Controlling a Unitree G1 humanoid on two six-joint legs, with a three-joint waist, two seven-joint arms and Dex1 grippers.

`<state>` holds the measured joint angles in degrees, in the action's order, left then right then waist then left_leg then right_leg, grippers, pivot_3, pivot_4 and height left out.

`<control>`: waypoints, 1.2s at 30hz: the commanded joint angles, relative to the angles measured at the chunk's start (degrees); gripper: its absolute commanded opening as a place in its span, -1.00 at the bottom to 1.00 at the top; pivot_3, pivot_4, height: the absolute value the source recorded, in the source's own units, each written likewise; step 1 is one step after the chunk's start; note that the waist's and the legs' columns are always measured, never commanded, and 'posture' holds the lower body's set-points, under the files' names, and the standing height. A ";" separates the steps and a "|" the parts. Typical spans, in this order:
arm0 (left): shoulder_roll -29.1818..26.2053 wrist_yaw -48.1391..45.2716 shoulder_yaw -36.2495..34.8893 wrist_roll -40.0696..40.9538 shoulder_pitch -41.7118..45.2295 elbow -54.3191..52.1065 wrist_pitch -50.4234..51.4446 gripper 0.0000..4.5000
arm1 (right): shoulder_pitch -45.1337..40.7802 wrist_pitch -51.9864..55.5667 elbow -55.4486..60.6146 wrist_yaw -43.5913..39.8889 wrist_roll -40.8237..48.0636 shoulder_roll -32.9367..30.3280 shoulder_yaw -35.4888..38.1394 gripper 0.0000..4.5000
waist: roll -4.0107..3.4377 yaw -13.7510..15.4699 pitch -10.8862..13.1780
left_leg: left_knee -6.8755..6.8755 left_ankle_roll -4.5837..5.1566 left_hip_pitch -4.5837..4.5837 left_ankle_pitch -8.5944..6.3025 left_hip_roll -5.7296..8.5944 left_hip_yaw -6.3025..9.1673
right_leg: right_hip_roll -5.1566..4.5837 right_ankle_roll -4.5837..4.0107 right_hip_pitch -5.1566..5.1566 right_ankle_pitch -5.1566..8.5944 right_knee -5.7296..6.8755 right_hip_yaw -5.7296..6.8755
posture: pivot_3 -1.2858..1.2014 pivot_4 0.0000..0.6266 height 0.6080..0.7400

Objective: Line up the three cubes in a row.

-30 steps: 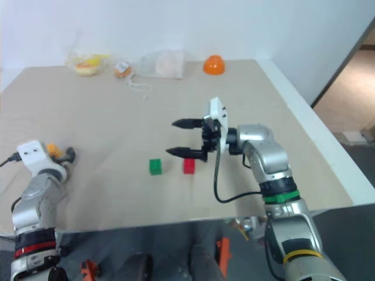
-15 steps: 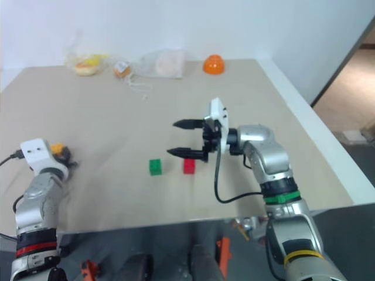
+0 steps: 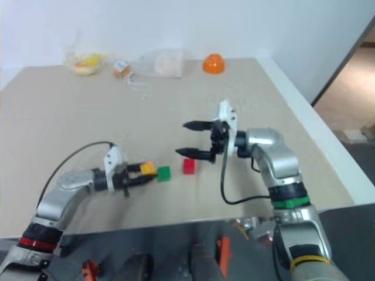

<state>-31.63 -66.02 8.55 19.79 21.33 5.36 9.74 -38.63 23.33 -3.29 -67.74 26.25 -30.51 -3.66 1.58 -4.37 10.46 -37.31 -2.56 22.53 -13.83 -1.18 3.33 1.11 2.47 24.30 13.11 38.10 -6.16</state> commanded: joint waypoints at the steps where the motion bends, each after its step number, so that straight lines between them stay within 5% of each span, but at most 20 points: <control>1: -2.36 -2.58 -3.71 -0.55 5.62 7.30 -4.57 -0.40 | 1.57 1.68 5.34 1.65 2.14 -1.33 2.71 1.00 | 0.00 0.01 0.00 | -0.02 0.00 0.00 0.00 0.00 -0.01 | 0.00 0.00 0.00 -0.01 0.00 -0.01 | 0.03 -0.52 1.00; 8: -3.07 0.62 -9.04 -1.57 9.63 17.55 -8.38 -0.40 | 3.60 3.59 7.74 2.97 3.37 -2.17 3.59 1.00 | 0.00 -0.16 0.00 | -0.04 0.11 0.02 -0.06 0.01 -0.03 | -0.02 0.11 0.00 0.03 -0.01 -0.05 | 0.03 -0.52 1.00; 23: -5.75 -2.86 -11.03 2.96 -5.12 1.98 -3.09 -0.40 | 0.71 2.89 4.44 1.22 2.87 -1.07 1.50 1.00 | 0.00 -0.03 0.00 | -0.09 0.16 0.09 -0.09 0.00 -0.02 | -0.08 0.10 0.04 0.04 0.00 0.00 | 0.03 -0.52 1.00; 36: -6.48 -8.39 -8.58 1.02 -3.61 4.60 -6.58 -0.40 | 0.78 3.26 4.83 0.86 2.65 -1.23 1.57 1.00 | 0.00 0.00 0.00 | -0.09 0.15 0.10 -0.09 0.01 -0.03 | -0.08 0.08 0.04 0.05 -0.01 0.00 | 0.03 -0.52 1.00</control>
<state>-37.69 -73.42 0.22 20.82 16.51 9.76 4.59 -36.91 26.93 -0.26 -66.63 28.38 -31.38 -2.39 1.57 -4.37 10.46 -37.42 -2.41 22.63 -13.92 -1.16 3.30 1.03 2.56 24.34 13.16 38.10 -6.16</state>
